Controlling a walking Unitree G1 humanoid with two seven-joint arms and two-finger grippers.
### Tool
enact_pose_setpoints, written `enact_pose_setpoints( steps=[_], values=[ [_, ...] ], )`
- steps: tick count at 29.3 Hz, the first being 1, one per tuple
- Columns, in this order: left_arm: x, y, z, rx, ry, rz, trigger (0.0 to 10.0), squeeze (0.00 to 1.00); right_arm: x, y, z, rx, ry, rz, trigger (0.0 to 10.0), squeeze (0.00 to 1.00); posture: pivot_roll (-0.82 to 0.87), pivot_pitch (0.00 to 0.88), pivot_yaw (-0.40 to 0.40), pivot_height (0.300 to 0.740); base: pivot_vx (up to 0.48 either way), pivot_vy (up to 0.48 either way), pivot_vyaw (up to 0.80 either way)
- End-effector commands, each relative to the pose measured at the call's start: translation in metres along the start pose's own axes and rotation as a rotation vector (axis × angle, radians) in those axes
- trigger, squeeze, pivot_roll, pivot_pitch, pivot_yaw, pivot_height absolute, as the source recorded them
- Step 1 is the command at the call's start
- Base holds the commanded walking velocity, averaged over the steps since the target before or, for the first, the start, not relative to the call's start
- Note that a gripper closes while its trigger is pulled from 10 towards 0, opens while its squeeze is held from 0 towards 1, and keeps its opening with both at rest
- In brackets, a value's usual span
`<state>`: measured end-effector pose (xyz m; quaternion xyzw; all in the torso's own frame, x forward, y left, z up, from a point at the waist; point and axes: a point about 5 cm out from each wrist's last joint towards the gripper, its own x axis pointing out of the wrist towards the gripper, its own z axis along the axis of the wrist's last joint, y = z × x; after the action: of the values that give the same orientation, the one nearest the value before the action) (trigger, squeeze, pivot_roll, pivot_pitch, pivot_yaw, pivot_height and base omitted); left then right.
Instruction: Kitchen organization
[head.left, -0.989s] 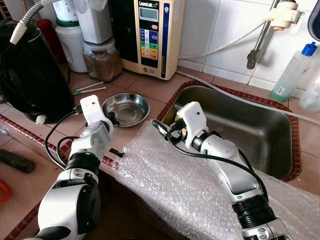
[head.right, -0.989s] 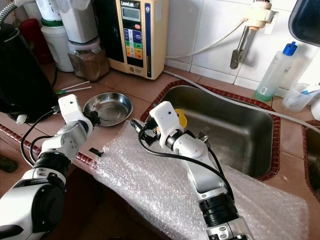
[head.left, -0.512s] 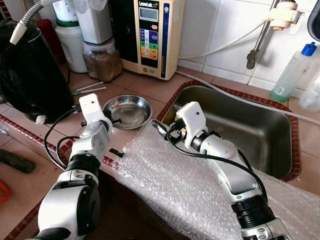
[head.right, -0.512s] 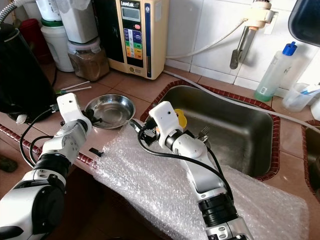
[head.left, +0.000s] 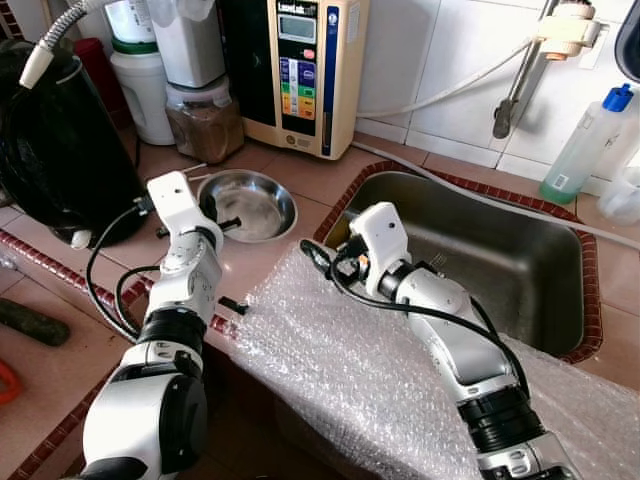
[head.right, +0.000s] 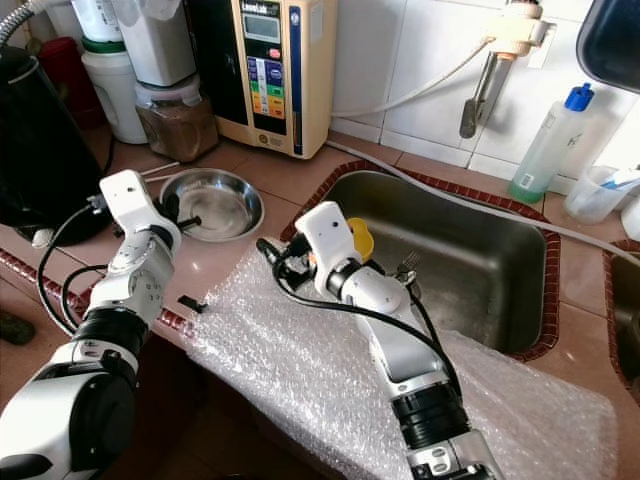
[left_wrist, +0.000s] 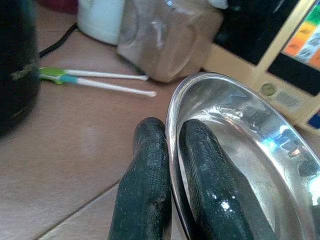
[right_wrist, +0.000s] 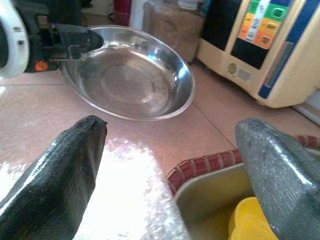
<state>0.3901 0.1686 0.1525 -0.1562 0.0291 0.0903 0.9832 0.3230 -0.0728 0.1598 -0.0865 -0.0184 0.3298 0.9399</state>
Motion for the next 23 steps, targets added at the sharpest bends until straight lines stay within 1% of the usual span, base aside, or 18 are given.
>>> enact_pose_setpoints(
  steps=[1, 3, 4, 7, 8, 9, 11, 14, 16, 17, 21, 23],
  values=[
    [-0.001, -0.003, 0.002, -0.015, -0.034, -0.025, 0.0, 0.00, 0.000, -0.005, 0.000, 0.011, -0.004, -0.026, 10.0, 0.17, 0.06, 0.000, 0.002, 0.740, 0.000, 0.000, 0.00],
    [-0.002, -0.006, 0.003, -0.020, -0.052, -0.044, 0.0, 0.00, 0.001, -0.006, -0.001, 0.020, -0.008, -0.032, 10.0, 0.17, 0.06, 0.000, -0.002, 0.740, 0.000, 0.000, 0.00],
    [-0.003, -0.010, 0.006, -0.032, -0.082, -0.070, 0.0, 0.00, 0.004, -0.006, -0.001, 0.035, -0.015, -0.040, 10.0, 0.17, 0.07, 0.000, -0.004, 0.740, 0.000, 0.000, 0.00],
    [-0.004, -0.015, 0.009, -0.060, -0.119, -0.112, 0.0, 0.00, 0.009, -0.005, 0.000, 0.063, -0.026, -0.050, 10.0, 0.17, 0.08, 0.000, -0.009, 0.740, 0.000, 0.000, 0.00],
    [-0.005, -0.018, 0.010, -0.058, -0.139, -0.135, 0.0, 0.00, 0.013, -0.004, 0.001, 0.072, -0.030, -0.054, 10.0, 0.17, 0.08, 0.000, -0.009, 0.740, 0.000, 0.000, 0.00],
    [-0.005, -0.018, 0.010, -0.058, -0.139, -0.135, 0.0, 0.00, 0.013, -0.004, 0.001, 0.072, -0.030, -0.054, 10.0, 0.17, 0.08, 0.000, -0.009, 0.740, 0.000, 0.000, 0.00],
    [-0.006, -0.021, 0.012, -0.061, -0.169, -0.164, 0.0, 0.00, 0.017, -0.003, 0.003, 0.070, -0.038, -0.051, 10.0, 0.17, 0.09, 0.000, -0.012, 0.740, 0.000, 0.000, 0.00],
    [-0.008, -0.027, 0.016, -0.074, -0.206, -0.199, 0.0, 0.00, 0.025, -0.002, 0.012, 0.095, -0.069, -0.048, 10.0, 0.16, 0.09, 0.000, -0.015, 0.740, 0.000, 0.000, 0.00],
    [-0.011, -0.033, 0.020, -0.064, -0.248, -0.241, 0.0, 0.00, 0.030, -0.002, 0.019, 0.098, -0.094, -0.050, 10.0, 0.16, 0.09, 0.000, -0.015, 0.740, 0.000, 0.000, 0.00],
    [-0.012, -0.035, 0.020, -0.056, -0.256, -0.258, 0.0, 0.00, 0.031, -0.004, 0.022, 0.106, -0.109, -0.061, 10.0, 0.16, 0.09, 0.000, -0.016, 0.740, 0.000, 0.000, 0.00],
    [-0.015, -0.041, 0.020, -0.082, -0.281, -0.296, 0.0, 0.00, 0.032, -0.009, 0.023, 0.130, -0.118, -0.095, 10.0, 0.16, 0.09, 0.000, -0.017, 0.740, 0.000, 0.000, 0.00],
    [-0.017, -0.047, 0.021, -0.070, -0.291, -0.333, 0.0, 0.00, 0.032, -0.012, 0.021, 0.148, -0.114, -0.108, 10.0, 0.16, 0.09, 0.000, -0.018, 0.740, 0.000, 0.000, 0.00]
  ],
)
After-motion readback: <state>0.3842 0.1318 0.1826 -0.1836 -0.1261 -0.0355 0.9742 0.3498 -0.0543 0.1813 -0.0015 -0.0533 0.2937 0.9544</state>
